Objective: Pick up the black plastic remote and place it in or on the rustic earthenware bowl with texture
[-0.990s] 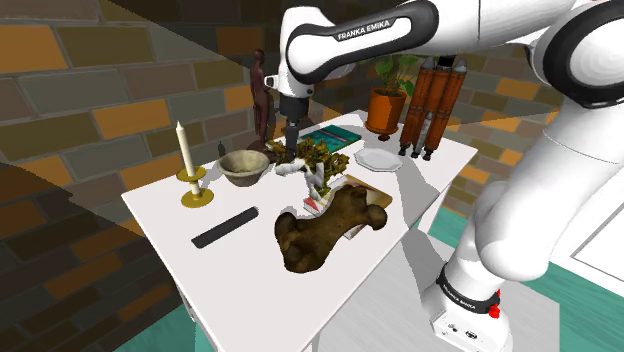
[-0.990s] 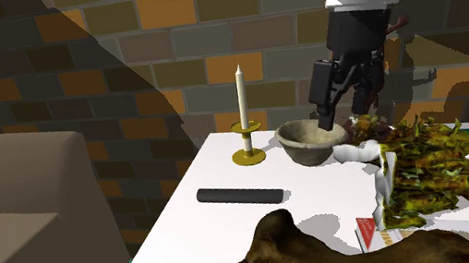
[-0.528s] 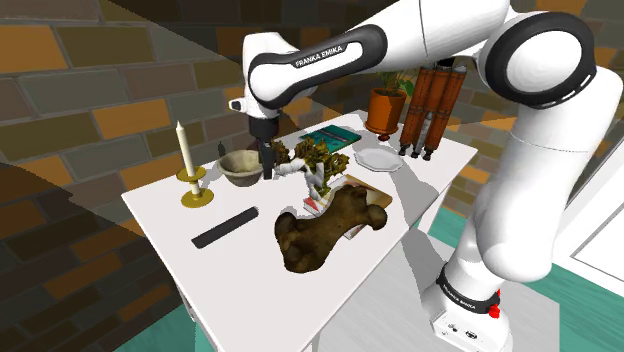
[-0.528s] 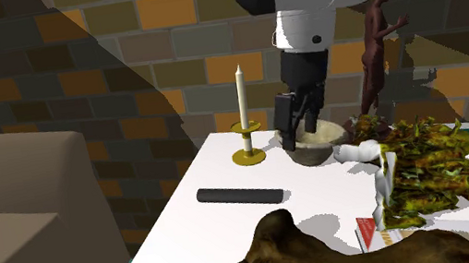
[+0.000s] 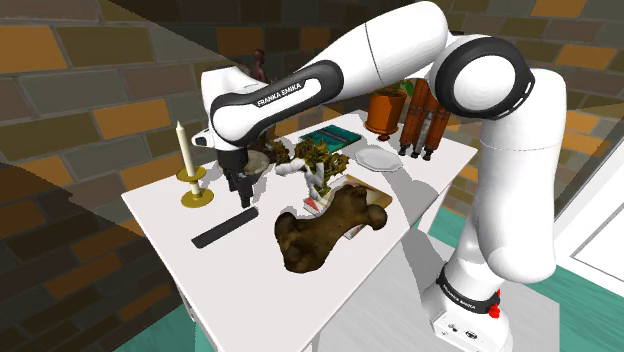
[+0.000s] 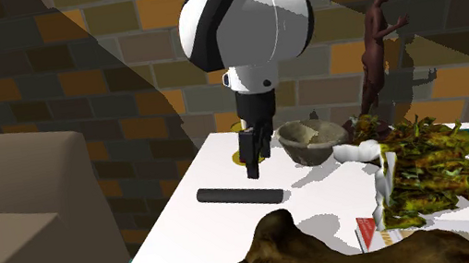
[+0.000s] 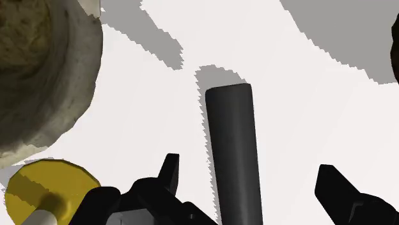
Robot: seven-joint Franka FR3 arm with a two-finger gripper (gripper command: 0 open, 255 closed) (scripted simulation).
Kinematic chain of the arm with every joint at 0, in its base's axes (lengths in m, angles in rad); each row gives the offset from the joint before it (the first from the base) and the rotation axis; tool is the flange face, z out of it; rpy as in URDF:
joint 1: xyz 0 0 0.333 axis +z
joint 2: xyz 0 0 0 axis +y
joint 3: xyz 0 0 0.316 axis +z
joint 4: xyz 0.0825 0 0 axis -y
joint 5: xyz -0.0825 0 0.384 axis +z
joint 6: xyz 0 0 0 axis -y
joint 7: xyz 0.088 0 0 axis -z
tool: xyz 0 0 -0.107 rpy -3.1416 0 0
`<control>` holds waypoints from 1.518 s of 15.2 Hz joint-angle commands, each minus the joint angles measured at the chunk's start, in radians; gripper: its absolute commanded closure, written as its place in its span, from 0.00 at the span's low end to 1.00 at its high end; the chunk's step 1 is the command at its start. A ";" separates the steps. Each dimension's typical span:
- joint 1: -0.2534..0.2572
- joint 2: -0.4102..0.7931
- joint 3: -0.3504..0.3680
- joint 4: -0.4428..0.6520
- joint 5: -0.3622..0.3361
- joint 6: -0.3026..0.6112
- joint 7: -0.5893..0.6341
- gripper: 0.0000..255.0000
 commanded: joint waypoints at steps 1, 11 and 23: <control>0.018 0.064 0.016 0.050 -0.019 0.002 -0.038 0.00; 0.031 0.129 0.022 0.018 -0.035 0.091 -0.054 0.00; 0.031 0.126 0.022 0.015 -0.035 0.093 -0.053 1.00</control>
